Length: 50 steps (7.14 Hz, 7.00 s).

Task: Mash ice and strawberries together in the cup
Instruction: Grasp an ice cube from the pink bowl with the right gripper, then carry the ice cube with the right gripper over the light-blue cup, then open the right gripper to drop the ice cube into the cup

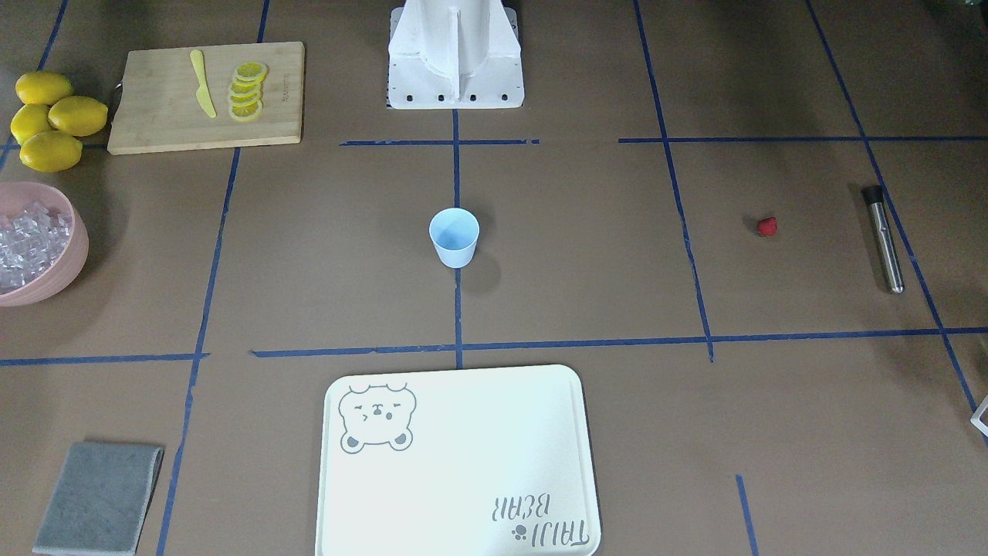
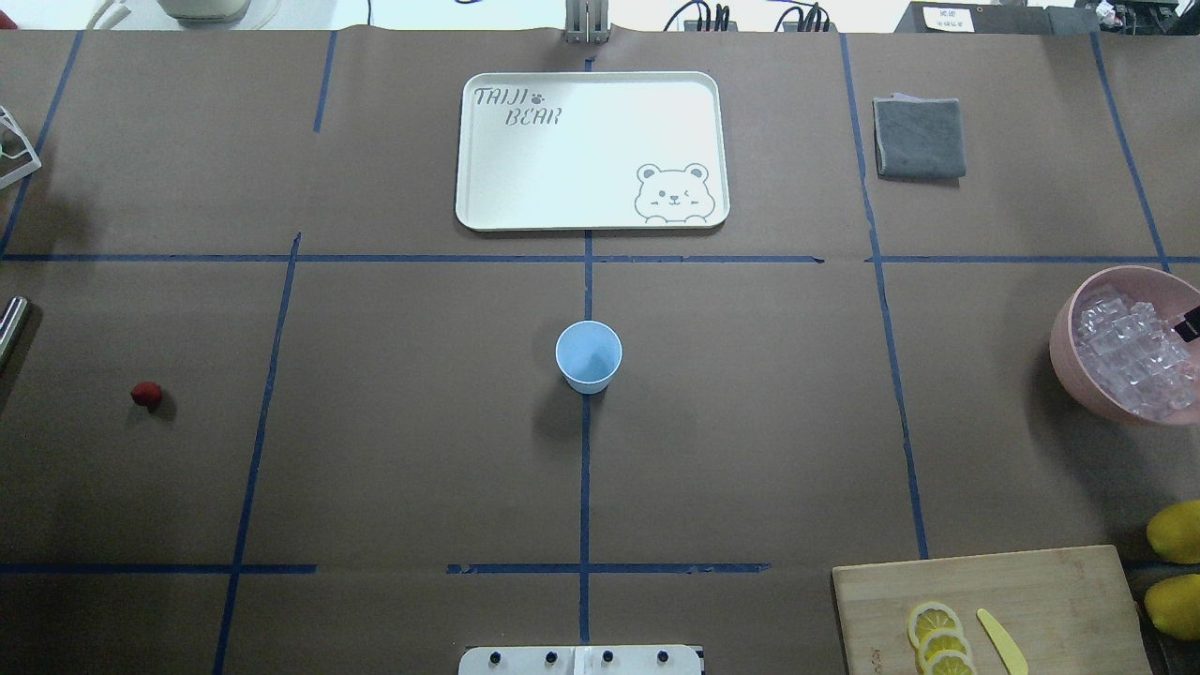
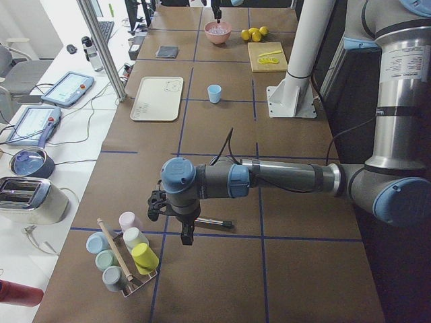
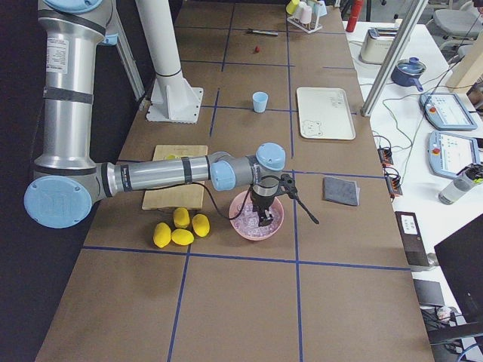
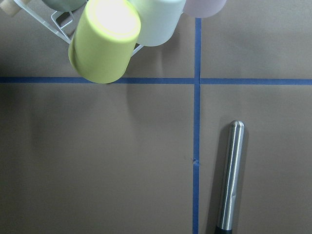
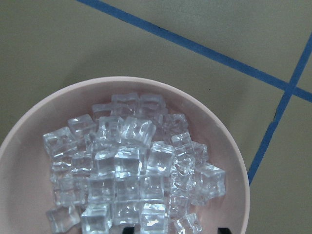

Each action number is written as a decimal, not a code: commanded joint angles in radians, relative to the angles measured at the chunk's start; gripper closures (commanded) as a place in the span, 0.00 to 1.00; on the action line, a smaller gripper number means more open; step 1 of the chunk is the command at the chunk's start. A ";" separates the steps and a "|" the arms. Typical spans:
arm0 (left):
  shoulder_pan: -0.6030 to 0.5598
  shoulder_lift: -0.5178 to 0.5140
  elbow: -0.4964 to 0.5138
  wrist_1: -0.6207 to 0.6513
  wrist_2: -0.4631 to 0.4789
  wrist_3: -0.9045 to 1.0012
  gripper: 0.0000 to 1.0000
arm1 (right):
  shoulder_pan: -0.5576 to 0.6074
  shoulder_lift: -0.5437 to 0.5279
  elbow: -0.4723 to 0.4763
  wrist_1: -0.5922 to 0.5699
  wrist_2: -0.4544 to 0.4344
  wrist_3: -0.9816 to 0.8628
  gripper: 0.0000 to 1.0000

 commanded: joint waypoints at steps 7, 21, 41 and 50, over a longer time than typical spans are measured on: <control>0.000 -0.001 -0.005 0.000 0.000 -0.002 0.00 | -0.054 0.008 -0.029 0.000 0.003 -0.012 0.42; 0.000 -0.002 -0.021 0.005 -0.002 -0.005 0.00 | -0.077 0.011 -0.063 0.000 0.005 -0.023 0.66; 0.002 -0.011 -0.035 0.000 -0.002 -0.028 0.00 | -0.712 1.034 -0.220 -0.282 -0.325 1.310 1.00; 0.002 -0.010 -0.041 0.003 -0.002 -0.028 0.00 | -0.735 1.031 -0.253 -0.284 -0.336 1.301 0.64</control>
